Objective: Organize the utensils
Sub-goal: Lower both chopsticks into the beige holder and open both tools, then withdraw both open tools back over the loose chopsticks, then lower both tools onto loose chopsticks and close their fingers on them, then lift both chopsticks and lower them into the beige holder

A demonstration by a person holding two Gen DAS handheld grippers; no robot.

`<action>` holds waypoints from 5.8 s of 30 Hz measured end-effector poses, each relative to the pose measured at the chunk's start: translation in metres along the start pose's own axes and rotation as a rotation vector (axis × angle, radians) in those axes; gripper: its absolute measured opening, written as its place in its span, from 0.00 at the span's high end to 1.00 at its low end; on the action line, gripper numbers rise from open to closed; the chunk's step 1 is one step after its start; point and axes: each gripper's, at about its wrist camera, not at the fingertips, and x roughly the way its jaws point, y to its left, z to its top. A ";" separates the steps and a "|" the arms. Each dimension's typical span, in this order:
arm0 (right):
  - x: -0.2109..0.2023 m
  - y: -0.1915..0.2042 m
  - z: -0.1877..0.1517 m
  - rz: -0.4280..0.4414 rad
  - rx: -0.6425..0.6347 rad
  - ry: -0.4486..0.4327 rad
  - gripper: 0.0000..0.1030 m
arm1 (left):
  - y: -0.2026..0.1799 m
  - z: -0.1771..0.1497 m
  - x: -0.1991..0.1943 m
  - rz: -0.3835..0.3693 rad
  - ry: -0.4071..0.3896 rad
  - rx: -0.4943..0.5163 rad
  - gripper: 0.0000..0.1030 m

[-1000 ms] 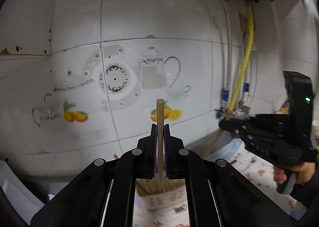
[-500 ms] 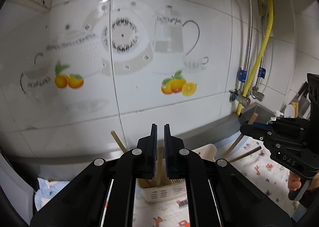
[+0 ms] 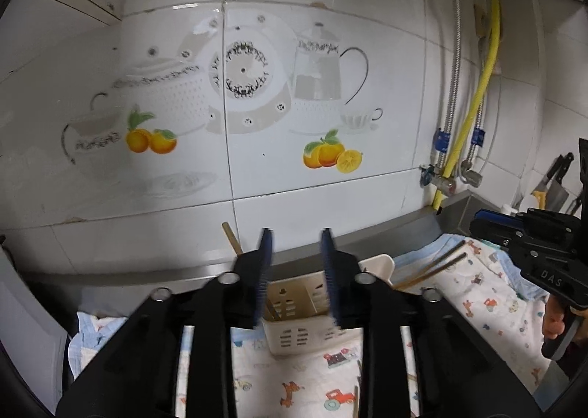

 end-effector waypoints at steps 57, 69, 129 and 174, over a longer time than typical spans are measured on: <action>-0.027 -0.001 -0.253 -0.004 0.110 0.358 0.83 | -0.039 -0.293 -0.023 -0.148 0.506 0.010 0.83; -0.012 -0.005 -0.258 -0.011 0.087 0.392 0.83 | -0.039 -0.290 -0.018 -0.138 0.529 0.025 0.85; -0.048 0.019 -0.154 0.004 -0.006 0.153 0.93 | -0.028 -0.215 -0.043 -0.168 0.371 -0.028 0.95; 0.011 0.010 0.011 0.020 -0.076 0.115 0.93 | 0.002 0.030 -0.019 0.002 -0.074 0.009 0.95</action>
